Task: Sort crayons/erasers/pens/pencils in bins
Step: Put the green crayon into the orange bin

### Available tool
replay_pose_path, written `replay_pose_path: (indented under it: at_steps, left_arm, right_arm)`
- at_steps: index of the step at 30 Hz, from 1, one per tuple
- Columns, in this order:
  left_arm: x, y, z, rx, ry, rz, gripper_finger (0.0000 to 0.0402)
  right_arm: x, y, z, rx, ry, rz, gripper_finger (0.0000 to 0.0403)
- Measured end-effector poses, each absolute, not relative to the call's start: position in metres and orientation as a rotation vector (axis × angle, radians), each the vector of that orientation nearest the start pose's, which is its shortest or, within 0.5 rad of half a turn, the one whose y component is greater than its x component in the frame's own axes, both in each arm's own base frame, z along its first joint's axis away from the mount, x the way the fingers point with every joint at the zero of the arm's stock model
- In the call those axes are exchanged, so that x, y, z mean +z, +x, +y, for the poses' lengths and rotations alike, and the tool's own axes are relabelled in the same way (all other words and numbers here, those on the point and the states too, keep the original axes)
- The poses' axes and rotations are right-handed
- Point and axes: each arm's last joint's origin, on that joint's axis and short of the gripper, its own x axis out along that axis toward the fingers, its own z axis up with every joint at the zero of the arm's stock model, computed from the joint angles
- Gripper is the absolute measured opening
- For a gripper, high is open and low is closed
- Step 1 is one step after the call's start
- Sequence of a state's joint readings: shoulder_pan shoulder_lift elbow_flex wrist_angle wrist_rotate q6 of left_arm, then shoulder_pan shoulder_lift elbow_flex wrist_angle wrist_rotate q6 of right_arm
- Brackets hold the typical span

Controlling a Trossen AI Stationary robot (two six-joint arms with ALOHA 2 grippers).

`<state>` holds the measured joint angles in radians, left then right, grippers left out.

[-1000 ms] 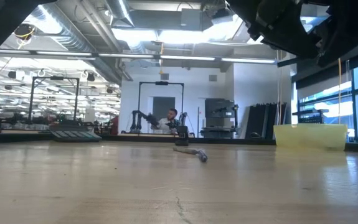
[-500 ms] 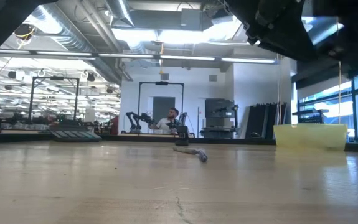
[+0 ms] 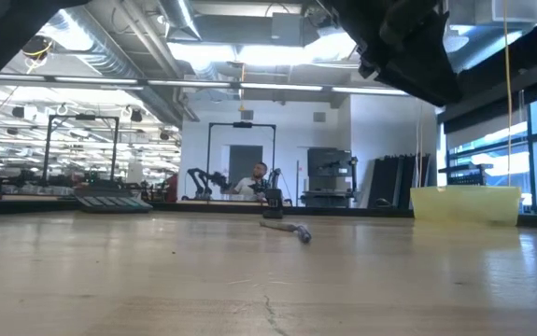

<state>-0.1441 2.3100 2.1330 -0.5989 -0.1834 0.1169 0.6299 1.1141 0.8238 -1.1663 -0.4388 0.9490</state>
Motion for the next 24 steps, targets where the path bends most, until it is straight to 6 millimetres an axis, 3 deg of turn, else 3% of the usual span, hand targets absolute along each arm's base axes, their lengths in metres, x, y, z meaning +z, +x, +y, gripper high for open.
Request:
replay_pose_path:
  at_steps: [7, 11, 16, 24]
  left_arm:
    - [0.240, 0.506, -0.068, 0.001, 0.244, 0.872, 0.0142]
    - [0.234, 0.497, -0.065, 0.104, 0.261, 0.986, 0.0142]
    - [0.232, 0.486, -0.078, 0.324, 0.380, 1.029, 0.0142]
    - [0.228, 0.474, -0.087, 0.357, 0.384, 1.110, 0.0142]
  right_arm:
    - [0.232, 0.125, 0.120, 0.138, 0.516, 1.719, 0.0044]
    - [0.212, 0.126, 0.128, 0.168, 0.552, 1.701, 0.0045]
    - [0.183, 0.116, 0.131, 0.084, 0.550, 1.844, 0.0046]
    - [0.166, 0.119, 0.134, 0.053, 0.536, 1.849, 0.0047]
